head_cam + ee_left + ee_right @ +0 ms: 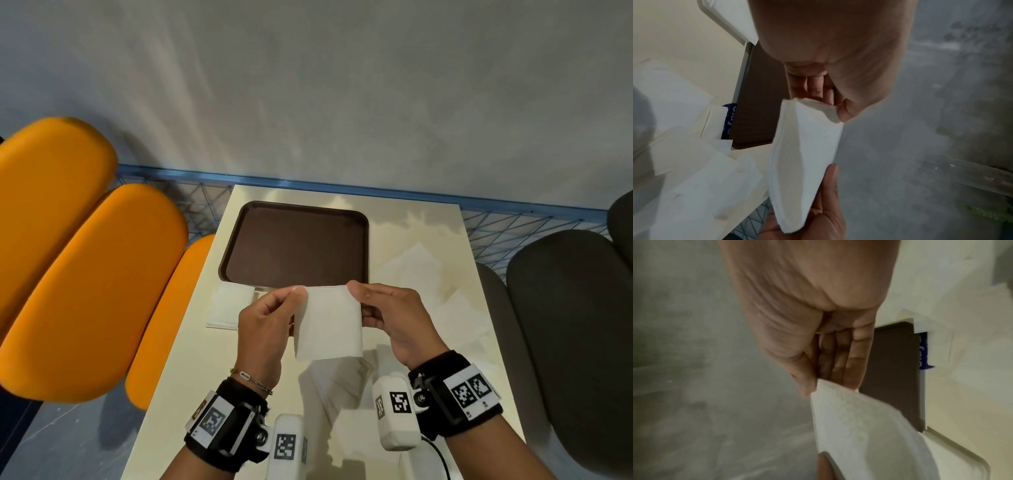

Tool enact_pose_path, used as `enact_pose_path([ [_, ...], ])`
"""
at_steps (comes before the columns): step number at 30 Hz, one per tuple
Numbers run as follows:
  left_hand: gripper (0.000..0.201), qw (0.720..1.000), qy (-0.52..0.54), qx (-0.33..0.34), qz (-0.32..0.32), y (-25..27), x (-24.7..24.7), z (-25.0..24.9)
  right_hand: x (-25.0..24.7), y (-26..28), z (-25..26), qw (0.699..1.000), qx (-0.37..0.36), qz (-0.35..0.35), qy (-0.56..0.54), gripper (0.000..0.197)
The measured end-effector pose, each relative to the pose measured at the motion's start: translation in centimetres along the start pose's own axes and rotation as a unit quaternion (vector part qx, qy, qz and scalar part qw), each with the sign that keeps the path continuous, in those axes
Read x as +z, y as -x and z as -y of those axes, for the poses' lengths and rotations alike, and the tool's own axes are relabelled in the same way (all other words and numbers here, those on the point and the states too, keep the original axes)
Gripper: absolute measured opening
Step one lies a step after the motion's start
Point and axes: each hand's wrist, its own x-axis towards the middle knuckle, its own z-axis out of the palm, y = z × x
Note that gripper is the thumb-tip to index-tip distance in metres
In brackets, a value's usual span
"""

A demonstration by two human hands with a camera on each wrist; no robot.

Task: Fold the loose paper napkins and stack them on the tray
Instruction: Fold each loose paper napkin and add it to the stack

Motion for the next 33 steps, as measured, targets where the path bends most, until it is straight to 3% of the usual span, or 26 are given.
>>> enact_pose_path([
  [4, 0.012, 0.999, -0.026, 0.011, -0.023, 0.7, 0.2, 0.9, -1.1, 0.3, -1.0, 0.998, 0.024, 0.062, 0.018, 0.031],
  [7, 0.013, 0.999, -0.024, 0.018, -0.043, 1.1, 0.1, 1.4, -1.7, 0.4, -1.7, 0.991, 0.034, 0.112, 0.071, 0.025],
  [14, 0.011, 0.993, -0.066, 0.051, -0.083, 1.5, -1.1, 3.4, -1.5, -0.3, -2.7, 0.982, 0.042, 0.123, 0.137, 0.016],
  [21, 0.010, 0.992, -0.064, 0.032, -0.101, -0.6, -2.9, 4.3, 0.2, -1.7, -4.5, 0.968, 0.078, 0.162, 0.175, 0.015],
  [26, 0.008, 0.990, -0.068, 0.017, -0.121, -3.5, -5.5, 4.8, 3.2, -3.8, -6.3, 0.966, 0.095, 0.142, 0.195, 0.025],
  [29, 0.008, 0.989, -0.068, 0.004, -0.133, -5.6, -7.8, 5.4, 5.8, -5.1, -7.0, 0.956, 0.105, 0.164, 0.219, 0.011],
  [33, 0.009, 0.985, -0.082, -0.013, -0.149, -8.5, -11.0, 5.7, 9.5, -7.3, -8.5, 0.949, 0.112, 0.166, 0.245, 0.007],
])
